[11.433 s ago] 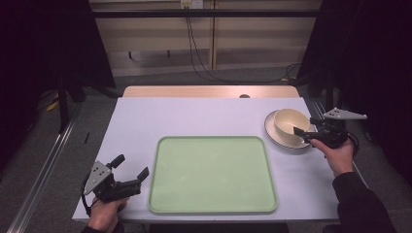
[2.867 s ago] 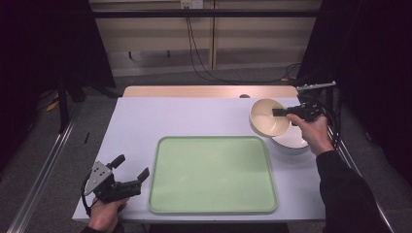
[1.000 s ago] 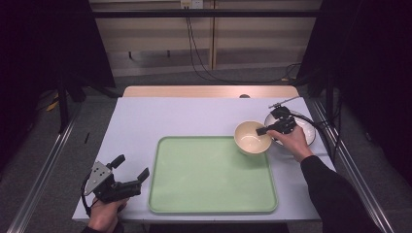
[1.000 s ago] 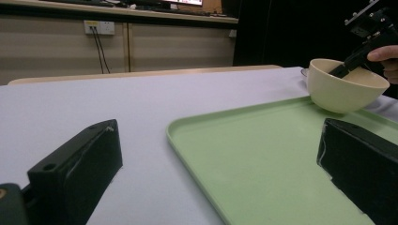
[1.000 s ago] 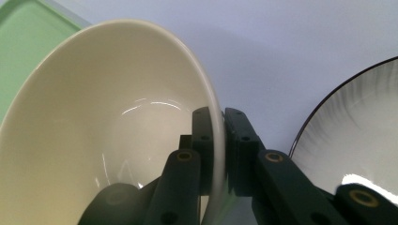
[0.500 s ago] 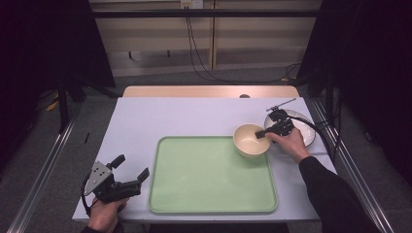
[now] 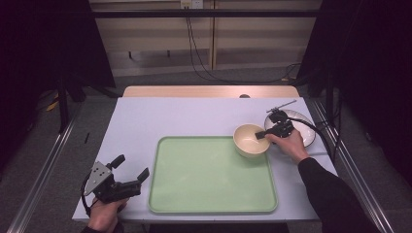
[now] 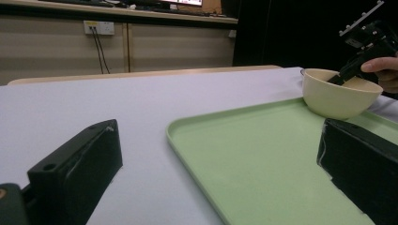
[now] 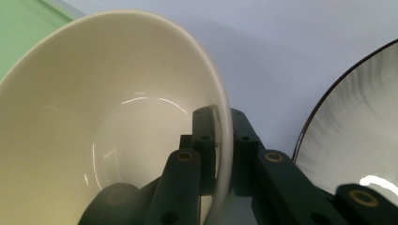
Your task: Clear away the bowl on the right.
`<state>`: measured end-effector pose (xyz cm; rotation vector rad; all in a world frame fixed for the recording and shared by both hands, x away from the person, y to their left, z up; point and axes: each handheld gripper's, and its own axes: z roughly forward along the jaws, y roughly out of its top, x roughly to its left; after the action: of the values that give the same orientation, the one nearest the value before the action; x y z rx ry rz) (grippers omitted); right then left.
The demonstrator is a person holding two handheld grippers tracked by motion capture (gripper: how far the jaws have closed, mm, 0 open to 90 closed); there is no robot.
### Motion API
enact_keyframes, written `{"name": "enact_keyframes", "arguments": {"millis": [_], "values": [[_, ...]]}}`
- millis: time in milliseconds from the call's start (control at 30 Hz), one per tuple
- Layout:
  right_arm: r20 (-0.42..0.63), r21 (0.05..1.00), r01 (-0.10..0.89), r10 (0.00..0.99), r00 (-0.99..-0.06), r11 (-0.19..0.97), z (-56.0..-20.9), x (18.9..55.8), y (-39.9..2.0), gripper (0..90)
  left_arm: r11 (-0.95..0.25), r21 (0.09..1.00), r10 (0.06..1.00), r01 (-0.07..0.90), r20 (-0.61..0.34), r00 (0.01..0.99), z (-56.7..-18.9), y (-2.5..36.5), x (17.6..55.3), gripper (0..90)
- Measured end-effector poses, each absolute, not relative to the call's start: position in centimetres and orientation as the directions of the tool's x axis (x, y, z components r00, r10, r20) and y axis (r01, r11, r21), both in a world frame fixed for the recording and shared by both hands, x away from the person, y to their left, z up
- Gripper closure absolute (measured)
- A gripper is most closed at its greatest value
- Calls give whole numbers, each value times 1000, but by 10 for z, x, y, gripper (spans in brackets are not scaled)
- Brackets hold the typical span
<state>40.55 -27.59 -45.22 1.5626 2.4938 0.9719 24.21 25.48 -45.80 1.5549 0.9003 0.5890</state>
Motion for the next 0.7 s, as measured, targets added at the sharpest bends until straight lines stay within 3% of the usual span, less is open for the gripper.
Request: {"name": "enact_keyframes", "arguments": {"millis": [400, 667, 700], "values": [[245, 584, 751, 815, -525, 309, -455, 402, -276, 816, -21, 976, 811, 217, -110, 574, -458, 255, 242, 3], [253, 603, 744, 815, -521, 289, -453, 401, -281, 721, -25, 976, 813, 217, -106, 573, -458, 255, 242, 3], [250, 609, 738, 812, -528, 292, -452, 400, -281, 665, -25, 976, 813, 217, -106, 573, -458, 255, 242, 3]]}}
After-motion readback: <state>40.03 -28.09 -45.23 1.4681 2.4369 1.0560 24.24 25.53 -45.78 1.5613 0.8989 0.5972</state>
